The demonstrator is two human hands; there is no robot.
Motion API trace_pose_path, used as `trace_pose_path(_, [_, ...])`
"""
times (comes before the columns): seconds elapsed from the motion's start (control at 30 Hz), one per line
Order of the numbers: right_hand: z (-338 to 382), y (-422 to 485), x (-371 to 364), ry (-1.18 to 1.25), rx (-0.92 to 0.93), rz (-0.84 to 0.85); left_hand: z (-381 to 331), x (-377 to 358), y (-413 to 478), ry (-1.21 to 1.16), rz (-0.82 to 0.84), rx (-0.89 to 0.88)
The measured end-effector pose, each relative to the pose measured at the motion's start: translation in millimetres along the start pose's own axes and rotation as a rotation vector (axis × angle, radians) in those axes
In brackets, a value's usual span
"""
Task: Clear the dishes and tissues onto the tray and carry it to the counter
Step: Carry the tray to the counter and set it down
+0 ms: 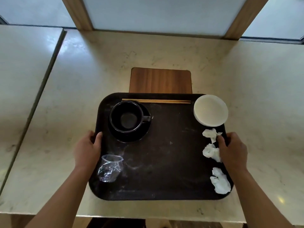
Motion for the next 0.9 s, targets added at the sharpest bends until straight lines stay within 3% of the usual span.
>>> trace_pose_path(0.9, [6.8,21.9,-35.0,-0.081,0.038,-0.063,3.9,-23.8,43.7,0.1,0.066,-0.034])
Point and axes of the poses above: each hand's wrist, its own y-axis towards the middle knuckle, its own x-axis out of the back of the hand, z = x × y, the point moved 9 cm from there along y, towards the middle knuckle, and after that the axes turned 10 degrees about -x, right-handed, at the moved point
